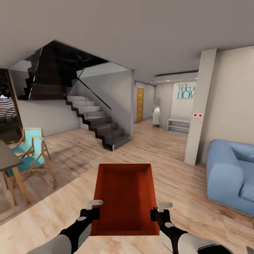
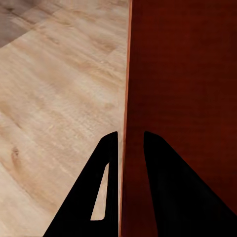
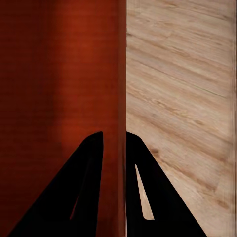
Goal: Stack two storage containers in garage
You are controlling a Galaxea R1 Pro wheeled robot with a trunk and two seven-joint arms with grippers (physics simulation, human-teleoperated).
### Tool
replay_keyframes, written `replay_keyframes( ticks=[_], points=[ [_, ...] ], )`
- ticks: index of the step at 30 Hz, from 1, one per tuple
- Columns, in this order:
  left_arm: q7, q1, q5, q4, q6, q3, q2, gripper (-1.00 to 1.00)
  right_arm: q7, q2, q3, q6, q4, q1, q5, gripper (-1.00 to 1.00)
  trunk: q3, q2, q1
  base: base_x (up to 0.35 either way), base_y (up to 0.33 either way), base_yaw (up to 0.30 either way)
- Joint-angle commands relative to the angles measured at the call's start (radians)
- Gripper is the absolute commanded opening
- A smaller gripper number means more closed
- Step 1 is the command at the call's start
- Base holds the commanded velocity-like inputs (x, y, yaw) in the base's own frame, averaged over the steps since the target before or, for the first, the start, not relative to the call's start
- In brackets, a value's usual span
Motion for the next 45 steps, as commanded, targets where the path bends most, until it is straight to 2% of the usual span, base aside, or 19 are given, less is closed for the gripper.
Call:
replay_keyframes(
  ticks=[1,9,45],
  points=[
    [0.019,-0.001,0.008,0.003,-0.004,0.007,0.026,-1.00,-0.005,-0.001,-0.010,-0.010,0.001,-0.002,-0.029,-1.00,-0.001,-0.001,0.001,0.321,0.000,-0.281],
    [0.019,-0.001,0.008,0.003,-0.004,0.007,0.026,-1.00,-0.004,-0.001,-0.010,-0.010,0.001,-0.002,-0.029,-1.00,-0.001,-0.001,0.001,0.321,0.000,-0.241],
    [0.019,-0.001,0.008,0.003,-0.004,0.007,0.026,-1.00,-0.005,-0.001,-0.010,-0.009,0.001,-0.002,-0.029,-1.00,-0.001,-0.001,0.001,0.321,0.000,-0.008]
  ],
)
